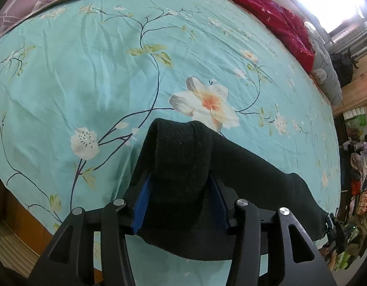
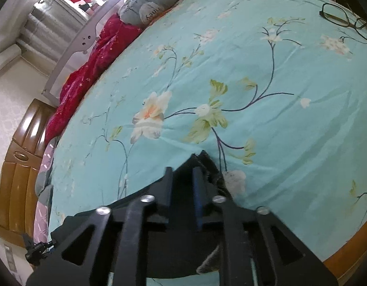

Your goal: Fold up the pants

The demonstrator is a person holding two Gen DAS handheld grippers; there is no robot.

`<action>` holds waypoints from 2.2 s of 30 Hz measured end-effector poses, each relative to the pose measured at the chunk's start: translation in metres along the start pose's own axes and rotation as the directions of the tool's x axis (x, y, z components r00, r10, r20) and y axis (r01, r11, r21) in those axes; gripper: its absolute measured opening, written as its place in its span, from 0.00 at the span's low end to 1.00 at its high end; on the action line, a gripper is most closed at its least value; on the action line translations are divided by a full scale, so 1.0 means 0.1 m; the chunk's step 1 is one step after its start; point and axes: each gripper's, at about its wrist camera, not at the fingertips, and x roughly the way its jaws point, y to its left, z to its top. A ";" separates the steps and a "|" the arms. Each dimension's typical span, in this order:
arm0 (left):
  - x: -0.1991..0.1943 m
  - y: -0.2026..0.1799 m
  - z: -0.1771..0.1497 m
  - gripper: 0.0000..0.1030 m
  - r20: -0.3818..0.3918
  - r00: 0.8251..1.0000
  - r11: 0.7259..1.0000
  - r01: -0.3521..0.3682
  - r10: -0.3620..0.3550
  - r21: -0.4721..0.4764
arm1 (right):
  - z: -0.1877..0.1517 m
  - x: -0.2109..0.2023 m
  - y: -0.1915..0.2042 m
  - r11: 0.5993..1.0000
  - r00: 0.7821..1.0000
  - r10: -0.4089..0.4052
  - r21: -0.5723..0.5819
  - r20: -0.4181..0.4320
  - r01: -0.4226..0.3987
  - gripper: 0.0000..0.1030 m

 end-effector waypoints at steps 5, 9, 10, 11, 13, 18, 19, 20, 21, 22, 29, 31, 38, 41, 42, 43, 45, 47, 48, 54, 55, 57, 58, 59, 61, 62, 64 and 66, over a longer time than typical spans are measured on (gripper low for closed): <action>-0.06 0.01 0.00 0.61 0.023 1.000 1.000 0.015 -0.014 -0.009 | 0.05 -0.15 0.01 1.000 0.998 0.007 0.013 0.065 -0.008 0.62; -0.13 0.06 -0.01 0.72 0.068 0.998 1.000 0.002 -0.001 -0.019 | 0.10 -0.13 -0.02 1.000 0.999 -0.026 -0.006 0.044 0.026 0.63; -0.10 0.08 -0.02 0.72 0.060 0.998 1.000 0.006 -0.005 -0.028 | 0.08 -0.08 0.00 0.999 0.999 -0.040 -0.036 0.021 0.041 0.63; -0.05 0.10 -0.02 0.71 0.042 0.999 0.999 0.016 -0.015 -0.038 | 0.04 -0.02 0.07 0.994 0.998 -0.058 -0.096 0.002 0.058 0.61; 0.04 0.07 -0.02 0.50 -0.004 1.000 0.999 0.006 -0.006 -0.034 | -0.04 0.09 0.22 0.966 0.990 -0.138 -0.224 -0.014 0.131 0.31; 0.03 -0.01 -0.03 0.51 0.044 0.998 0.998 -0.055 0.054 0.010 | -0.05 -0.03 0.55 0.912 0.983 -0.175 -0.367 0.061 0.185 0.08; 0.08 0.00 -0.02 0.52 0.031 0.997 0.997 -0.072 0.072 0.008 | -0.02 0.00 0.51 0.911 0.979 -0.196 -0.360 0.054 0.202 0.08; 0.14 0.01 -0.02 0.52 0.018 0.996 0.996 -0.085 0.085 0.003 | 0.01 0.09 0.42 0.909 0.970 -0.243 -0.342 0.026 0.237 0.08; 0.15 0.03 -0.03 0.53 0.016 0.996 0.996 -0.087 0.087 -0.007 | 0.01 0.20 0.31 0.903 0.955 -0.297 -0.329 -0.013 0.276 0.08; 0.14 0.04 -0.04 0.54 0.022 0.996 0.997 -0.082 0.082 -0.012 | 0.00 0.22 0.26 0.907 0.955 -0.297 -0.318 -0.022 0.275 0.08; -0.14 0.14 -0.05 0.58 0.043 0.999 0.999 0.031 -0.030 -0.026 | -0.02 -0.17 0.76 0.947 0.988 -0.140 -0.283 0.066 0.153 0.15; -0.16 0.14 -0.02 0.61 0.045 0.998 0.999 0.039 -0.037 -0.036 | -0.09 -0.04 1.08 0.939 0.999 -0.037 -0.343 -0.007 0.033 0.39; -0.16 0.05 -0.05 0.62 0.030 0.999 0.999 0.039 -0.039 0.007 | -0.83 0.98 2.40 0.807 0.949 0.055 -0.546 -0.309 -0.225 0.68; -0.24 0.10 -0.09 0.64 0.028 0.998 0.998 0.054 -0.055 0.044 | -1.14 1.25 2.69 0.770 0.905 -0.007 -0.580 -0.425 -0.266 0.53; -0.27 0.14 -0.10 0.65 0.034 0.997 0.996 0.062 -0.064 0.056 | -1.31 1.21 2.81 0.713 0.885 -0.005 -0.622 -0.466 -0.323 0.53; -0.28 0.15 -0.10 0.66 0.038 0.997 0.996 0.063 -0.065 0.064 | -1.38 1.20 2.86 0.679 0.877 -0.013 -0.648 -0.481 -0.345 0.53; -0.27 0.17 -0.08 0.66 0.040 0.998 0.995 0.053 -0.057 0.083 | -1.56 1.16 2.96 0.596 0.866 -0.069 -0.717 -0.495 -0.362 0.53; -0.26 0.17 -0.06 0.66 0.041 0.998 0.995 0.048 -0.052 0.087 | -1.46 1.18 2.97 0.618 0.876 -0.053 -0.705 -0.480 -0.349 0.53; -0.26 0.17 -0.05 0.66 0.042 0.997 0.995 0.057 -0.060 0.084 | -1.37 1.15 2.93 0.646 0.884 -0.031 -0.685 -0.466 -0.338 0.53; -0.24 0.18 -0.02 0.66 0.035 0.998 0.995 0.048 -0.052 0.089 | -1.15 1.39 2.95 0.705 0.912 -0.044 -0.659 -0.409 -0.261 0.53; -0.24 0.20 -0.02 0.66 0.036 0.998 0.995 0.049 -0.053 0.089 | -1.22 1.43 2.97 0.695 0.896 -0.054 -0.661 -0.441 -0.283 0.52; -0.26 0.21 -0.03 0.66 0.040 0.997 0.994 0.056 -0.060 0.097 | -1.49 1.38 3.08 0.610 0.872 -0.057 -0.708 -0.487 -0.356 0.49; -0.25 0.21 -0.03 0.67 0.043 0.998 0.993 0.049 -0.054 0.103 | -1.54 1.37 3.12 0.583 0.868 -0.062 -0.723 -0.493 -0.370 0.49; -0.24 0.20 -0.01 0.67 0.044 0.998 0.993 0.042 -0.047 0.108 | -1.59 1.38 3.15 0.565 0.857 -0.064 -0.727 -0.511 -0.391 0.49; -0.18 0.19 0.03 0.68 0.035 0.998 0.993 0.040 -0.044 0.108 | -1.49 1.40 3.08 0.588 0.852 -0.050 -0.705 -0.521 -0.397 0.49; -0.14 0.18 0.05 0.68 0.022 0.998 0.993 0.049 -0.051 0.103 | -1.40 1.45 3.05 0.623 0.858 -0.040 -0.684 -0.512 -0.379 0.49; -0.07 0.15 0.08 0.48 -0.012 0.998 0.993 0.067 -0.066 0.092 | -1.35 1.53 3.01 0.643 0.882 -0.073 -0.698 -0.465 -0.315 0.31; -0.12 0.06 0.05 0.38 -0.018 0.996 0.990 0.089 -0.087 0.112 | -1.44 1.53 3.09 0.586 0.897 -0.126 -0.762 -0.424 -0.278 0.10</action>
